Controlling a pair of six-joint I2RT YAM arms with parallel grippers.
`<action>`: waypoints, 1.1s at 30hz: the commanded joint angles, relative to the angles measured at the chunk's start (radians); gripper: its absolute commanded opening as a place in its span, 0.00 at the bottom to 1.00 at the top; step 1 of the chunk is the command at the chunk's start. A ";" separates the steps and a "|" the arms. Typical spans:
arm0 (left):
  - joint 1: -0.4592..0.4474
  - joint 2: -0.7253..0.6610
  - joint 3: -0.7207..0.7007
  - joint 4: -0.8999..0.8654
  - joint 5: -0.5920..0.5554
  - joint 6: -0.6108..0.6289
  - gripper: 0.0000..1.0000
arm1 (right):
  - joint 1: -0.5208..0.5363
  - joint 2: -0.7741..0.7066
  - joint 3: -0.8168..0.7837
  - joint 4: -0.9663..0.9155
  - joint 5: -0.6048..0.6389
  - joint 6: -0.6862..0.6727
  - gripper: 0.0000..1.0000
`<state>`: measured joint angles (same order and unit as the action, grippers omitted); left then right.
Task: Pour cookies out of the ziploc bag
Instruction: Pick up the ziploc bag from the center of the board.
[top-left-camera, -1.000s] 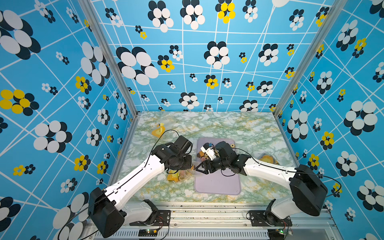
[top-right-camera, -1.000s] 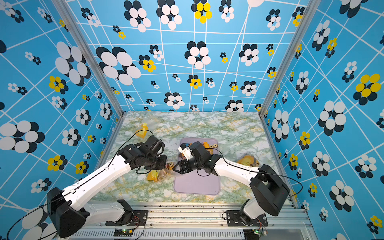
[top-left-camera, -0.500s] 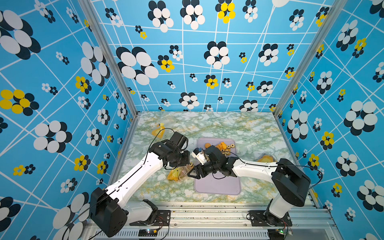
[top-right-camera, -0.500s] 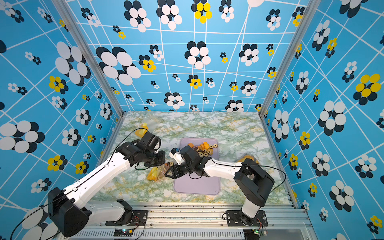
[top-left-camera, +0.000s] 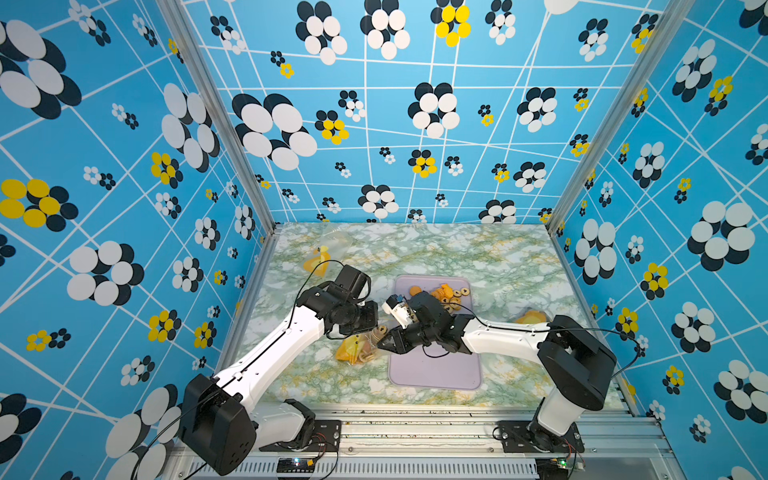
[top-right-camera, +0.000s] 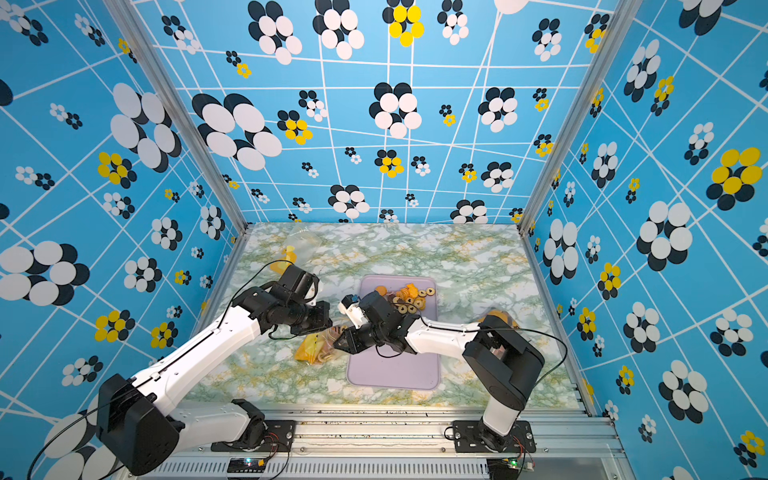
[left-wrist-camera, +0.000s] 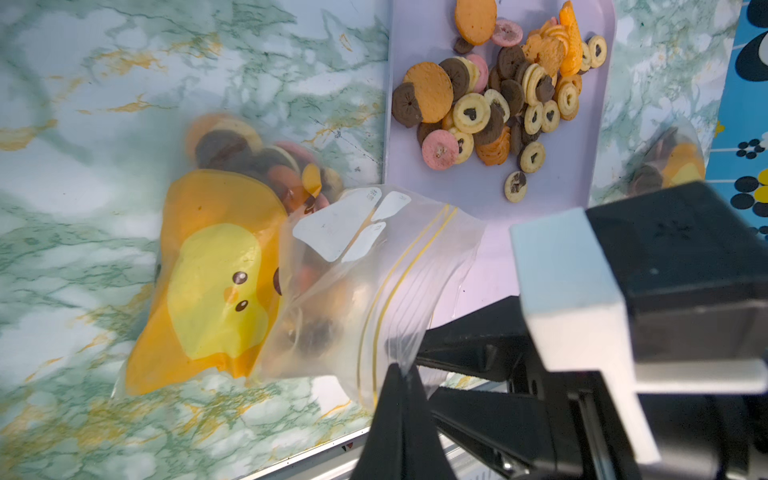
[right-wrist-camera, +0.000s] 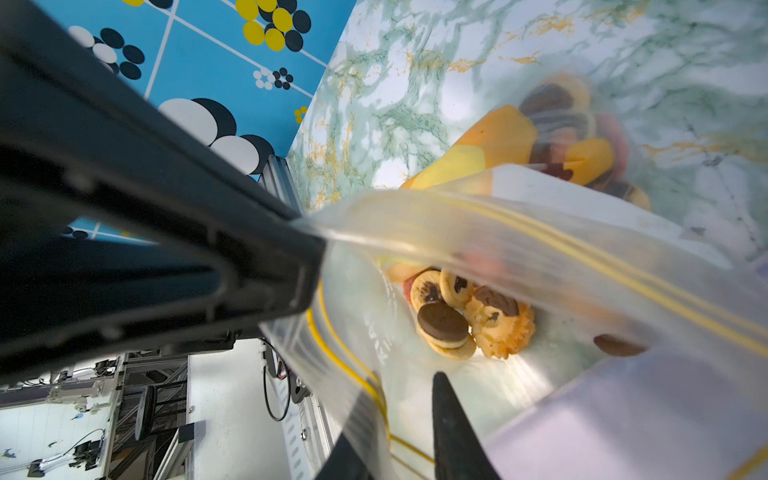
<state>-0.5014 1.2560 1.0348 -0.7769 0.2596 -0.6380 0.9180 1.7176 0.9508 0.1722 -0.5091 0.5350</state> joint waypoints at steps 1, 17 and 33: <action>0.028 -0.042 -0.032 0.027 0.037 -0.016 0.15 | 0.004 0.003 0.000 0.007 0.012 0.012 0.16; 0.430 -0.342 -0.308 0.006 0.020 -0.086 1.00 | 0.003 0.036 0.156 -0.103 -0.039 0.119 0.00; 0.570 -0.222 -0.338 0.110 0.103 -0.043 1.00 | -0.050 0.146 0.265 0.415 -0.085 0.733 0.00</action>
<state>0.0486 1.0199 0.7074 -0.6903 0.3378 -0.7025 0.8974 1.8660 1.2549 0.3882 -0.5900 1.1152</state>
